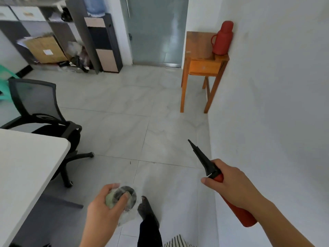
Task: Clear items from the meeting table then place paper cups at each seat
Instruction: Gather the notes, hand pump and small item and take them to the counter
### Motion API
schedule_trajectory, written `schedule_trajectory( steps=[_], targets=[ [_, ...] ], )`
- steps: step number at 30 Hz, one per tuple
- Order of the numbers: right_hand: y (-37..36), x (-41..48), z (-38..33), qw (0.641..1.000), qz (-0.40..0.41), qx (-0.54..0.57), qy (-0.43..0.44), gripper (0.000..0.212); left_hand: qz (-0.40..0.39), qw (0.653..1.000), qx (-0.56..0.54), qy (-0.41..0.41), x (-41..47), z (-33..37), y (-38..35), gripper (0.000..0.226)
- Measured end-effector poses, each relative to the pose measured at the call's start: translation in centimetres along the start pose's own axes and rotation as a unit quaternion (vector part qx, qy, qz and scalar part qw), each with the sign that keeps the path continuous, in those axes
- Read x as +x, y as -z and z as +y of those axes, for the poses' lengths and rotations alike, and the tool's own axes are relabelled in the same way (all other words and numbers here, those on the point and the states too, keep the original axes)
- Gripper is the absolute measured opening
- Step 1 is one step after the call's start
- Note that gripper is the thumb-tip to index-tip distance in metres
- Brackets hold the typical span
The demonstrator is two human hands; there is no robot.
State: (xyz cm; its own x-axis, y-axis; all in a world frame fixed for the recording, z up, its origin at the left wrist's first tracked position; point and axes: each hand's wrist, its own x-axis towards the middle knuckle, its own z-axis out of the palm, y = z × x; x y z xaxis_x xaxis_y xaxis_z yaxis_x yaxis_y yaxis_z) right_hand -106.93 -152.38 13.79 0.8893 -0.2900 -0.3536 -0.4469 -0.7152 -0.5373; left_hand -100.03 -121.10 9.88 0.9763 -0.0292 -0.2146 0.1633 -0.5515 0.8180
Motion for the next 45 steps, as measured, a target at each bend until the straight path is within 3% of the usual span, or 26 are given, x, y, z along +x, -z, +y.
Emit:
schedule_trajectory(
  steps=[7,16,26,35,39,45],
  targets=[
    [-0.4,15.0,-5.2,0.999,-0.034,0.008,-0.026,0.032,0.011,1.0,-0.01,0.016,17.9,2.9,1.6,0.023],
    [4.7,31.6,-14.0,0.998,-0.003,0.049,-0.034,0.024,-0.02,0.999,0.002,-0.041,38.9,11.2,4.1,0.02],
    [9.1,59.3,-19.7,0.998,-0.058,-0.024,-0.006,0.027,0.044,0.999,0.002,0.031,61.2,14.7,3.1,0.021],
    [12.9,84.0,-37.2,0.977,-0.113,-0.095,0.152,0.031,0.169,0.978,-0.06,0.108,76.3,16.1,8.1,0.024],
    [10.0,91.6,-44.5,0.969,-0.132,-0.105,0.183,0.032,0.199,0.966,-0.07,0.15,82.7,13.7,11.1,0.023],
    [3.7,99.8,-54.7,0.956,-0.201,-0.12,0.177,0.034,0.22,0.962,-0.068,0.147,95.6,11.7,19.9,0.02]
  ],
)
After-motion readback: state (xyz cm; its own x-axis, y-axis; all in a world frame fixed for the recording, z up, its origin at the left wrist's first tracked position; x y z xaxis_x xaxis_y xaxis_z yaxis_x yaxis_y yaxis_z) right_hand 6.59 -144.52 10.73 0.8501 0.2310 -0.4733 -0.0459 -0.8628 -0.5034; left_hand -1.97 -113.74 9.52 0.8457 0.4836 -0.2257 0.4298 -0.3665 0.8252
